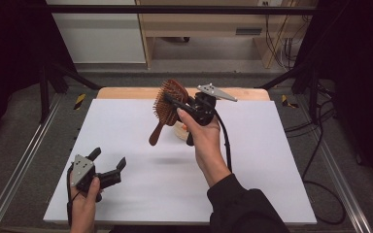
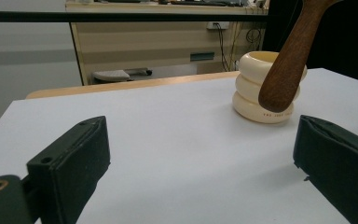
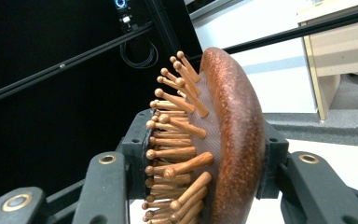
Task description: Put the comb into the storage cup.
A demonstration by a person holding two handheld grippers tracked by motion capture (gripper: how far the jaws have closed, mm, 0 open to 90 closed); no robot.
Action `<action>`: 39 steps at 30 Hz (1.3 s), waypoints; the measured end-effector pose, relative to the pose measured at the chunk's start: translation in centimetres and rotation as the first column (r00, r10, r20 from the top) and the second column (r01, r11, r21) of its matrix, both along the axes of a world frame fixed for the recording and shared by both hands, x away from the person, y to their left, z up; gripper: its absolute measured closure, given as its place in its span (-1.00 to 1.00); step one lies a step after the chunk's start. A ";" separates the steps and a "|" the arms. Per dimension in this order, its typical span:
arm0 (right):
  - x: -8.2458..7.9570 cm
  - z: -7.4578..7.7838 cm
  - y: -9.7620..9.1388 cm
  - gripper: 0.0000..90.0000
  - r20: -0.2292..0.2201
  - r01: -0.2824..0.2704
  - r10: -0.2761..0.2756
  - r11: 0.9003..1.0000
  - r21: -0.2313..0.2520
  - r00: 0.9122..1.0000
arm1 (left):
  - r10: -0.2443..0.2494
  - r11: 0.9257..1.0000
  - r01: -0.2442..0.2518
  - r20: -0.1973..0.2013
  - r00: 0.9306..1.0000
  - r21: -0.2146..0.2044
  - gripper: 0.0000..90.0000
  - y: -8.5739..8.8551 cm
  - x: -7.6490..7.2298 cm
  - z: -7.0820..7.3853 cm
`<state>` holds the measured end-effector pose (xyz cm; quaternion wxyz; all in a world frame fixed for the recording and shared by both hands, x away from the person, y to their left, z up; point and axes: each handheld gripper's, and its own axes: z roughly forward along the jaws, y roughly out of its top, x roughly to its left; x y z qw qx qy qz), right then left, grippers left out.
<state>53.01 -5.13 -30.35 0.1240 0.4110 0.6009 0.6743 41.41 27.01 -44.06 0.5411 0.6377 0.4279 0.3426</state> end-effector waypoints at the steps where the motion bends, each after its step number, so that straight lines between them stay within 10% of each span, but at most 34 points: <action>1: 0.1 0.1 0.0 0.14 0.004 0.000 0.000 1.000 0.000 1.000 | 0.000 1.000 0.000 0.001 1.000 0.001 -0.92 0.0 0.0 0.0; 39: 5.4 2.1 -0.3 0.14 0.006 0.087 -0.087 0.996 0.013 0.996 | -0.003 1.000 0.003 0.001 1.000 -0.020 -0.91 0.2 0.2 -0.2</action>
